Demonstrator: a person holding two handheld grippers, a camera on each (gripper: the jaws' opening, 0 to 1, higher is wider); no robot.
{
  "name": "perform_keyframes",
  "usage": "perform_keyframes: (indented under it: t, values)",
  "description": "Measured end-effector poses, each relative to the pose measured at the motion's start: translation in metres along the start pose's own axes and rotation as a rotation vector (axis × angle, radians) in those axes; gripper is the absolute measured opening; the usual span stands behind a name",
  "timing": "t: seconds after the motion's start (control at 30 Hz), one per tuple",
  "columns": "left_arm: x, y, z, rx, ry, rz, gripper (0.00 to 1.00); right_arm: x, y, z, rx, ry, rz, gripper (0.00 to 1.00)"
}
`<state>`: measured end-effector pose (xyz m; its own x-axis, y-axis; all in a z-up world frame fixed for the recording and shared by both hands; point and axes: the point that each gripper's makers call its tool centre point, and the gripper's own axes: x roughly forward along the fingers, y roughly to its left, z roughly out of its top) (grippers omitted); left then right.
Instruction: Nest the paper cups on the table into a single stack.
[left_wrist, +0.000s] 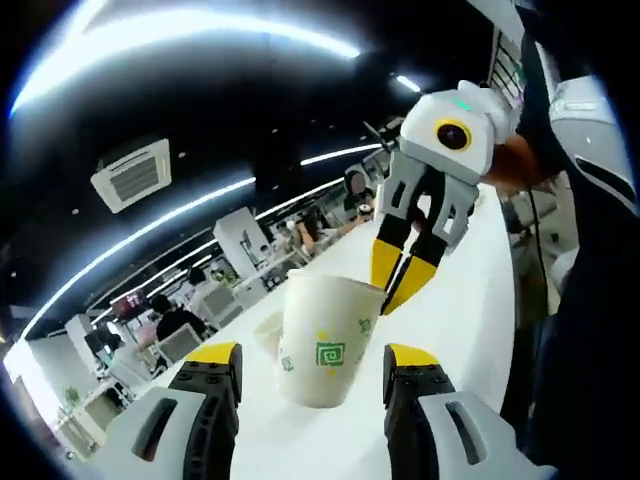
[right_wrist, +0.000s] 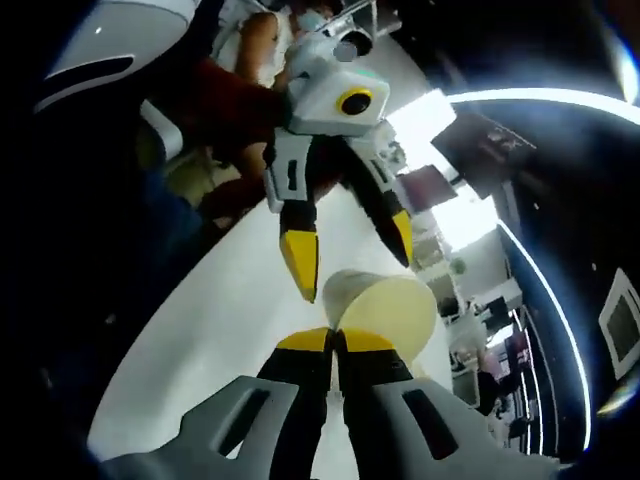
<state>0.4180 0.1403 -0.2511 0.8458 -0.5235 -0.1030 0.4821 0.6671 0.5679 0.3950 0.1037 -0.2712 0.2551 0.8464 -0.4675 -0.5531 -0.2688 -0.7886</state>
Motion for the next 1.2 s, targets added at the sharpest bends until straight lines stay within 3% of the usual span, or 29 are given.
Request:
perform_keyframes:
  t: [0.17,0.43,1.2]
  values:
    - [0.009,-0.011,0.005,0.056,0.011,-0.042,0.60,0.002,0.006,-0.001,-0.117,0.065,0.051,0.03]
    - [0.018,-0.017,0.006,0.083,0.024,-0.063,0.58,0.005,0.012,-0.009,-0.213,0.129,0.081,0.03]
    - [0.033,-0.024,-0.003,0.057,0.038,-0.088,0.47,0.005,0.015,-0.017,-0.299,0.184,0.106,0.03]
